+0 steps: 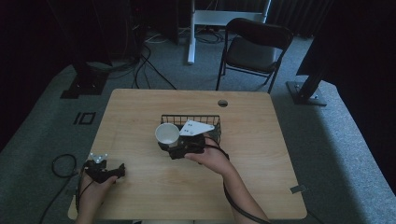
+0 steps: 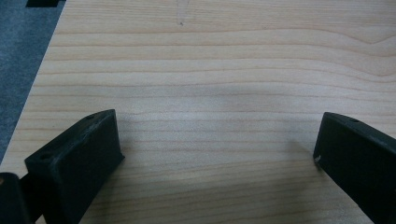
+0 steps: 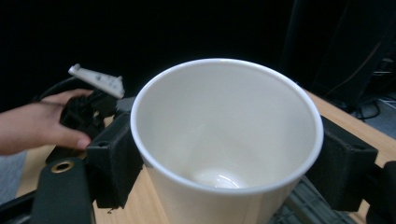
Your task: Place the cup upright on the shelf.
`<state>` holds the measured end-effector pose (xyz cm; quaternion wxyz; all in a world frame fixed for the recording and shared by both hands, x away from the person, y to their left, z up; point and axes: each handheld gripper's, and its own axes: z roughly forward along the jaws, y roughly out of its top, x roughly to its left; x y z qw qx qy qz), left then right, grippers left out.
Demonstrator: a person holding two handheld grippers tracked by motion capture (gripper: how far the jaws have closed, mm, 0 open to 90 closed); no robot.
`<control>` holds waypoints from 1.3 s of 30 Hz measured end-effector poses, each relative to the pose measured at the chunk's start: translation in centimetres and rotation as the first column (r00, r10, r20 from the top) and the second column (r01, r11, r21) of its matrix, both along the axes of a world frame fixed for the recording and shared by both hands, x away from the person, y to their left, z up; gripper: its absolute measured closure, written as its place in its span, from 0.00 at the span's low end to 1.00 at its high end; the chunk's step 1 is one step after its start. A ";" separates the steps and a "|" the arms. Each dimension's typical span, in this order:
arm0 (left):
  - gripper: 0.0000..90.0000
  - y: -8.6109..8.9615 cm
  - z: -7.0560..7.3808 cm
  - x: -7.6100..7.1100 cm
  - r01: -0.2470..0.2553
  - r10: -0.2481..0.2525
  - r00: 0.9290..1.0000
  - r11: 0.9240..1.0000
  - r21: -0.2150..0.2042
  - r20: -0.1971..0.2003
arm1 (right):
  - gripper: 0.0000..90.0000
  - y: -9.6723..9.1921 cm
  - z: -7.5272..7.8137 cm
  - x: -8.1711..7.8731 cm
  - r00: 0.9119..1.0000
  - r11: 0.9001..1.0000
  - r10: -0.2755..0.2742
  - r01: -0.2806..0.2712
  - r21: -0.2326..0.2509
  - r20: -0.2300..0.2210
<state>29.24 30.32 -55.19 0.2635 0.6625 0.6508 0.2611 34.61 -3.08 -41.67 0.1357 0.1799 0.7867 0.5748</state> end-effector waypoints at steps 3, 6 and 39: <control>0.01 0.0 0.0 0.0 0.000 0.000 1.000 1.000 0.000 0.000 | 0.22 -0.5 0.4 0.3 0.999 0.999 -0.034 0.034 0.014 -0.006; 0.01 0.0 0.0 0.0 0.000 0.000 1.000 1.000 0.000 0.000 | 0.22 -1.1 0.8 0.7 0.996 0.996 -0.085 0.085 0.031 -0.011; 0.01 0.0 0.0 0.0 0.000 0.000 1.000 1.000 0.000 0.001 | 0.22 -7.7 -2.5 6.6 0.824 0.822 -0.567 0.564 -0.075 -0.016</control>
